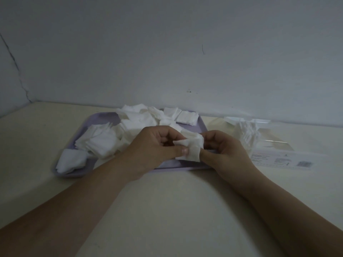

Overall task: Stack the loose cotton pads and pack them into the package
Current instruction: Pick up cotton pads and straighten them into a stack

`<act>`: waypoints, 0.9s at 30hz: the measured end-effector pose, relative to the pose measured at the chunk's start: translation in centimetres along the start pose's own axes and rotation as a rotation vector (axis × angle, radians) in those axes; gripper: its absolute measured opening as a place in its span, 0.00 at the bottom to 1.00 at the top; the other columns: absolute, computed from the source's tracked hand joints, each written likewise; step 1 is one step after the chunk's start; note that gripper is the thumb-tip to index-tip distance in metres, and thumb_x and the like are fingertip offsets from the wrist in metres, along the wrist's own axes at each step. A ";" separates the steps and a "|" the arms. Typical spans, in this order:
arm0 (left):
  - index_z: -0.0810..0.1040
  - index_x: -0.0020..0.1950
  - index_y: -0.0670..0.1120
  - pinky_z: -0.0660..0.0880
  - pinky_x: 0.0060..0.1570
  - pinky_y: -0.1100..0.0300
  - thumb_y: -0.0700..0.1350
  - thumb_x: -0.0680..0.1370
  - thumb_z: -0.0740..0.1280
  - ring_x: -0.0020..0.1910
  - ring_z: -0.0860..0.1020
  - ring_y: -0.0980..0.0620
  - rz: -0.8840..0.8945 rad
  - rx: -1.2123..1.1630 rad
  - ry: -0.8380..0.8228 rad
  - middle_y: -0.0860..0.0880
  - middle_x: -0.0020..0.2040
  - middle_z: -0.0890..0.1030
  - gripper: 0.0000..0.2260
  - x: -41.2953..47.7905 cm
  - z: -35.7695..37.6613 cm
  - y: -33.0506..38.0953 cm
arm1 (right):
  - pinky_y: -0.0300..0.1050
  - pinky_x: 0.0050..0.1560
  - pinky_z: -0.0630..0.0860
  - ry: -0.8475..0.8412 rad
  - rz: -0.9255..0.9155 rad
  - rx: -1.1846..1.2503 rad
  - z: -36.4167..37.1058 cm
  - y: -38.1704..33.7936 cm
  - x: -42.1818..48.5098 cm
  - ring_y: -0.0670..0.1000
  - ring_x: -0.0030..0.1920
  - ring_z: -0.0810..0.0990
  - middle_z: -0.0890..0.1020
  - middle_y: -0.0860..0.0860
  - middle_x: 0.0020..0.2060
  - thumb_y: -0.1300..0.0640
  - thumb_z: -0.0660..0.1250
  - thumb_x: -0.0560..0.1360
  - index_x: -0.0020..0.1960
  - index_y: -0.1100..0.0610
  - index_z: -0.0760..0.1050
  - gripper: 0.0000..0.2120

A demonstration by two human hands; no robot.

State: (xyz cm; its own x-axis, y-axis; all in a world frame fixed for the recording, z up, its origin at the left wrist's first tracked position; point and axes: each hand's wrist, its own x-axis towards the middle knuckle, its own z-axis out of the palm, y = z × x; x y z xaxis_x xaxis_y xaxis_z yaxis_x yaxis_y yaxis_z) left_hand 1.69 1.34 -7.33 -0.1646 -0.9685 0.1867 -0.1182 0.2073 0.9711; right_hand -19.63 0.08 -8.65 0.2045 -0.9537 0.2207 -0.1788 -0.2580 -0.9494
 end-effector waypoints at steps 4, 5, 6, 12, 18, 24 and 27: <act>0.86 0.44 0.47 0.79 0.59 0.38 0.34 0.70 0.79 0.48 0.85 0.39 -0.013 0.023 0.034 0.40 0.47 0.87 0.09 -0.1 0.0 0.1 | 0.44 0.50 0.79 0.020 0.001 0.013 -0.1 -0.1 0.0 0.49 0.47 0.87 0.89 0.51 0.45 0.60 0.78 0.73 0.50 0.55 0.83 0.08; 0.86 0.43 0.48 0.79 0.59 0.38 0.34 0.70 0.79 0.47 0.84 0.42 -0.015 0.024 0.039 0.40 0.47 0.87 0.09 -0.1 0.0 0.1 | 0.44 0.50 0.79 0.017 -0.001 0.024 -0.1 -0.2 -0.1 0.49 0.47 0.87 0.89 0.52 0.45 0.60 0.78 0.73 0.50 0.55 0.83 0.07; 0.86 0.43 0.47 0.79 0.59 0.39 0.34 0.70 0.79 0.47 0.84 0.44 -0.019 0.022 0.040 0.40 0.47 0.87 0.09 -0.1 0.0 0.2 | 0.43 0.49 0.78 0.010 -0.004 0.027 -0.1 -0.2 -0.1 0.49 0.47 0.87 0.89 0.52 0.46 0.61 0.77 0.73 0.50 0.55 0.83 0.07; 0.84 0.46 0.40 0.79 0.58 0.39 0.32 0.71 0.78 0.46 0.84 0.44 -0.039 0.025 0.067 0.38 0.46 0.87 0.08 0.0 0.0 0.0 | 0.50 0.56 0.81 -0.044 0.012 0.096 -0.1 -0.3 -0.1 0.54 0.50 0.88 0.89 0.55 0.47 0.57 0.78 0.73 0.53 0.57 0.82 0.10; 0.83 0.45 0.43 0.83 0.50 0.49 0.38 0.68 0.81 0.42 0.84 0.45 -0.005 0.148 0.121 0.40 0.44 0.86 0.10 0.2 0.4 0.5 | 0.51 0.57 0.83 -0.023 0.013 -0.037 0.3 -0.9 -0.6 0.50 0.51 0.88 0.89 0.51 0.47 0.49 0.83 0.68 0.53 0.54 0.80 0.19; 0.83 0.48 0.49 0.81 0.49 0.54 0.46 0.69 0.81 0.38 0.83 0.54 -0.078 0.703 0.083 0.50 0.42 0.86 0.12 0.8 -3.0 2.5 | 0.51 0.56 0.83 0.140 0.004 -0.062 0.1 -0.1 -0.1 0.49 0.51 0.87 0.88 0.49 0.49 0.60 0.76 0.75 0.59 0.53 0.76 0.15; 0.84 0.45 0.50 0.79 0.48 0.56 0.53 0.68 0.81 0.43 0.82 0.54 -0.160 0.899 -0.013 0.54 0.42 0.84 0.12 0.2 -3.2 2.7 | 0.35 0.49 0.79 0.141 -0.021 -0.178 0.2 -0.2 -0.2 0.40 0.48 0.84 0.86 0.45 0.49 0.59 0.74 0.75 0.59 0.51 0.78 0.14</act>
State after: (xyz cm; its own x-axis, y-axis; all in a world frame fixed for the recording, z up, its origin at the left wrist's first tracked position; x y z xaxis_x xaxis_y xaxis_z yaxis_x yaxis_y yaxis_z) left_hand 4.45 1.30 -4.15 -0.0910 -0.9944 0.0532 -0.8583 0.1054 0.5022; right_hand -19.49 0.38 -8.52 0.0760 -0.9567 0.2810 -0.3453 -0.2896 -0.8927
